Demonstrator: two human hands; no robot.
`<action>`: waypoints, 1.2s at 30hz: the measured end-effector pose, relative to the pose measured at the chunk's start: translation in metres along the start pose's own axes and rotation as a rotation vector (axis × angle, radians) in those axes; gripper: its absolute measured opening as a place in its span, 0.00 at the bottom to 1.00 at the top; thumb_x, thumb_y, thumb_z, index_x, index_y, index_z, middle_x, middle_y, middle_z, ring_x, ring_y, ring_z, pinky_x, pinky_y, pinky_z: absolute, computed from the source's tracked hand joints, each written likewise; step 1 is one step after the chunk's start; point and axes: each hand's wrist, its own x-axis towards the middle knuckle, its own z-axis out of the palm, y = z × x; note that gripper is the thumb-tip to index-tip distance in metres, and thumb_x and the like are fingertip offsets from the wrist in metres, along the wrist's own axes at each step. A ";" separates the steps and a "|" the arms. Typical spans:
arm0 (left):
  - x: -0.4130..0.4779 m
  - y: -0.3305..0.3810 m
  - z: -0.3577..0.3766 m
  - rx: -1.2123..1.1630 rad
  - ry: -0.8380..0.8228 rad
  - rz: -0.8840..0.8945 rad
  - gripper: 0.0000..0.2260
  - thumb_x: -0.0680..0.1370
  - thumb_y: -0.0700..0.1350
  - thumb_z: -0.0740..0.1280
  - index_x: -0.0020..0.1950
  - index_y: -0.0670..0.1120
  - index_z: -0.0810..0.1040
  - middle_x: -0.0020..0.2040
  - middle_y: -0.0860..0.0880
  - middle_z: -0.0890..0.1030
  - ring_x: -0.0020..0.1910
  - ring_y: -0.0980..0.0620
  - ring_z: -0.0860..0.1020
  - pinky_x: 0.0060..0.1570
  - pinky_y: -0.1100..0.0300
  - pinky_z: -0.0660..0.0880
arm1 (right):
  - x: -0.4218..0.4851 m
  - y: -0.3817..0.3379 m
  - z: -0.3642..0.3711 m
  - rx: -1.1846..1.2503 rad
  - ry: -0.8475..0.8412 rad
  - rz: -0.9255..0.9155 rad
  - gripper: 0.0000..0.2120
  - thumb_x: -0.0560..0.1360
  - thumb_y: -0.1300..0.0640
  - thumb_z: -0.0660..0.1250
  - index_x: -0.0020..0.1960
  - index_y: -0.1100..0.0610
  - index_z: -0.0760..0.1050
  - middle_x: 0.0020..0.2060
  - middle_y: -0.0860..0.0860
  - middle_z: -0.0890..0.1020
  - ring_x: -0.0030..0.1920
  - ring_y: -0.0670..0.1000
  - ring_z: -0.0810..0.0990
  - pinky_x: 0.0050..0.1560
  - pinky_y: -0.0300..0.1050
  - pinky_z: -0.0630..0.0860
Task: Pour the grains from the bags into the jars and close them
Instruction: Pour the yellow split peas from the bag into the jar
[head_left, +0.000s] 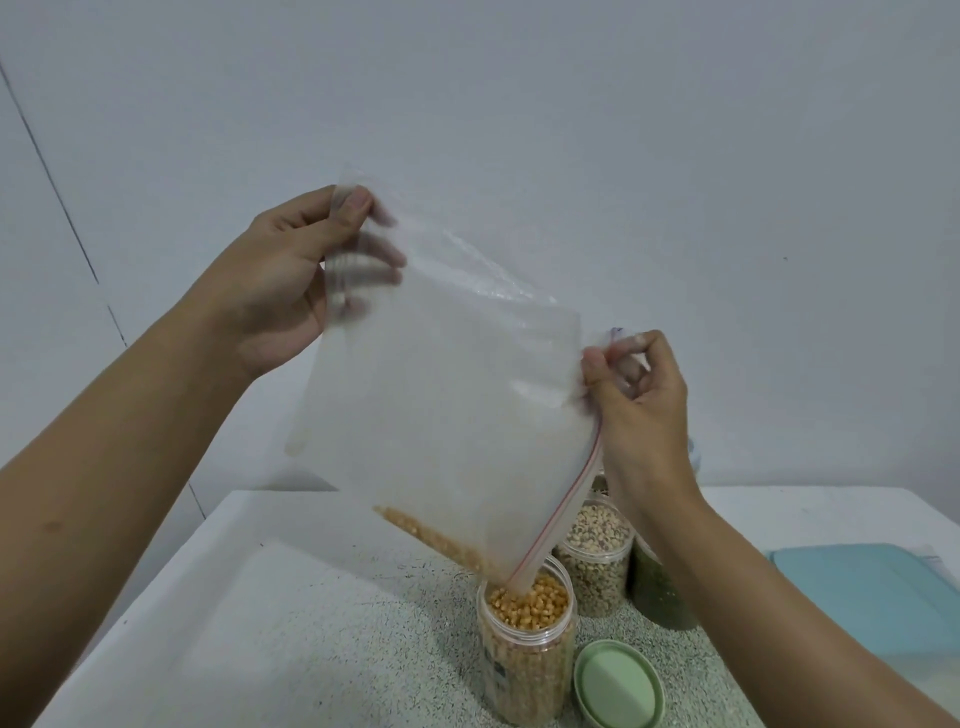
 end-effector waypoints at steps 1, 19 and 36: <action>0.000 0.000 0.000 -0.001 0.001 0.002 0.09 0.82 0.54 0.65 0.48 0.51 0.80 0.41 0.49 0.83 0.42 0.50 0.83 0.43 0.53 0.69 | 0.000 0.000 0.000 -0.005 -0.010 -0.001 0.12 0.82 0.63 0.65 0.44 0.54 0.66 0.39 0.54 0.77 0.39 0.48 0.76 0.40 0.46 0.74; 0.001 0.006 0.009 0.025 -0.051 0.030 0.09 0.81 0.54 0.65 0.49 0.50 0.80 0.42 0.48 0.84 0.43 0.50 0.83 0.40 0.54 0.69 | 0.000 0.005 -0.007 -0.026 0.001 0.020 0.11 0.81 0.60 0.67 0.43 0.52 0.68 0.42 0.56 0.80 0.46 0.56 0.79 0.51 0.61 0.76; -0.023 -0.008 -0.005 0.141 -0.118 0.089 0.17 0.80 0.52 0.65 0.63 0.45 0.82 0.58 0.46 0.85 0.59 0.47 0.83 0.58 0.56 0.80 | -0.002 0.024 -0.010 0.008 0.145 0.050 0.06 0.84 0.56 0.62 0.50 0.54 0.66 0.44 0.47 0.81 0.43 0.48 0.85 0.31 0.43 0.80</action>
